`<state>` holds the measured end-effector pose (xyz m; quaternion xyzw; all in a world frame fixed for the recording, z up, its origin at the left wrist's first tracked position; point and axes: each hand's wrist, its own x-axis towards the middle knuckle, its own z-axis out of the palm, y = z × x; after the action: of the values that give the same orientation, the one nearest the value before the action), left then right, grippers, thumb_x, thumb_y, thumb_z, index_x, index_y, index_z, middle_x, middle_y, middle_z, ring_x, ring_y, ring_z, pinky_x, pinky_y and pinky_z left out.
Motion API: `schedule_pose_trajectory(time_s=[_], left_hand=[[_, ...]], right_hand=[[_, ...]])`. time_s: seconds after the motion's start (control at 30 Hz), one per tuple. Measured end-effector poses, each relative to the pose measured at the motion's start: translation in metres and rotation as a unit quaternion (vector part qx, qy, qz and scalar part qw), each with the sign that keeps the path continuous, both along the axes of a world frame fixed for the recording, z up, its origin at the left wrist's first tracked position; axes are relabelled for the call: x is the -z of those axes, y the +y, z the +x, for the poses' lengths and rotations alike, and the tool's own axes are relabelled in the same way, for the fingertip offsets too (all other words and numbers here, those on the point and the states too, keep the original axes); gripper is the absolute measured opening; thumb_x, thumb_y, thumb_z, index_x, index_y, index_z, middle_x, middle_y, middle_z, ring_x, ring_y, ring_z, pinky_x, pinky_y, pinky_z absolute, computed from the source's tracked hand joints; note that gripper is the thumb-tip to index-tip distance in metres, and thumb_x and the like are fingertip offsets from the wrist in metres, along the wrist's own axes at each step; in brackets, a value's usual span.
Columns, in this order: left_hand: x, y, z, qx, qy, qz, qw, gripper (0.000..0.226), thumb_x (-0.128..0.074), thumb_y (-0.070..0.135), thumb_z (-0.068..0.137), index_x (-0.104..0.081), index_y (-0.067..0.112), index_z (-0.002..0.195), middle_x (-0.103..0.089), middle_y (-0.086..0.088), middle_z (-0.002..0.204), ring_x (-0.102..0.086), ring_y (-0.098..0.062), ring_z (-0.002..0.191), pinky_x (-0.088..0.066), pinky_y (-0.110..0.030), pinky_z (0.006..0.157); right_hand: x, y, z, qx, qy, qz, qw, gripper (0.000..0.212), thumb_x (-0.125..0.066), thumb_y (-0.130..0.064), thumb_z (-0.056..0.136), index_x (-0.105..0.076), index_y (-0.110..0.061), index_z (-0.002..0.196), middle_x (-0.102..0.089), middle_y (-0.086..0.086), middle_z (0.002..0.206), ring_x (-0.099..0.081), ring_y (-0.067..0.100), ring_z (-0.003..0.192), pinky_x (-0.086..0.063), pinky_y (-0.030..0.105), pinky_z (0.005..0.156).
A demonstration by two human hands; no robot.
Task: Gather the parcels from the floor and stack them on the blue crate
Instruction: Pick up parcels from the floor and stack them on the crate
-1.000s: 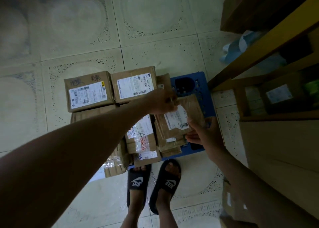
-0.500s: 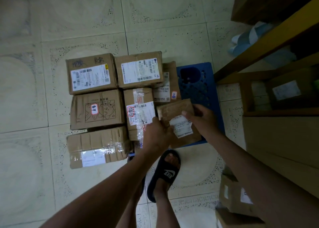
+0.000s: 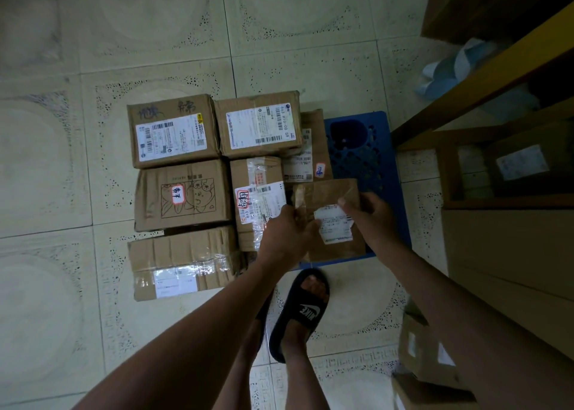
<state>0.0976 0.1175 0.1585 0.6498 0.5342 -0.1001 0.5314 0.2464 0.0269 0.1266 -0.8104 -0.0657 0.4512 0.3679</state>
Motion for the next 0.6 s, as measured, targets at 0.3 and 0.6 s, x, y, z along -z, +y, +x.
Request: schedule_pose_trajectory(time_s=[0.3,0.6], left_hand=[[0.007,-0.005,-0.010,-0.015,0.015,0.016,1.000,0.037,-0.062,0.048,0.087,-0.056,0.013,0.099,-0.068,-0.006,0.094,-0.066,-0.019,0.082,-0.059,-0.037,0.068],[0.005,-0.002,-0.008,-0.012,0.021,-0.002,1.000,0.043,-0.062,0.054,0.085,-0.054,0.016,0.103,-0.065,0.003,0.093,-0.060,-0.007,0.073,-0.042,-0.016,0.052]], right_hand=[[-0.003,-0.007,-0.008,-0.014,0.060,0.010,0.998,0.024,-0.064,-0.039,0.089,-0.064,-0.022,0.105,-0.068,-0.001,0.095,-0.065,0.013,0.084,-0.053,0.028,0.067],[-0.001,-0.008,-0.005,-0.001,0.077,-0.001,0.997,0.033,-0.066,-0.046,0.085,-0.061,-0.024,0.109,-0.067,-0.002,0.096,-0.066,0.013,0.085,-0.052,0.027,0.065]])
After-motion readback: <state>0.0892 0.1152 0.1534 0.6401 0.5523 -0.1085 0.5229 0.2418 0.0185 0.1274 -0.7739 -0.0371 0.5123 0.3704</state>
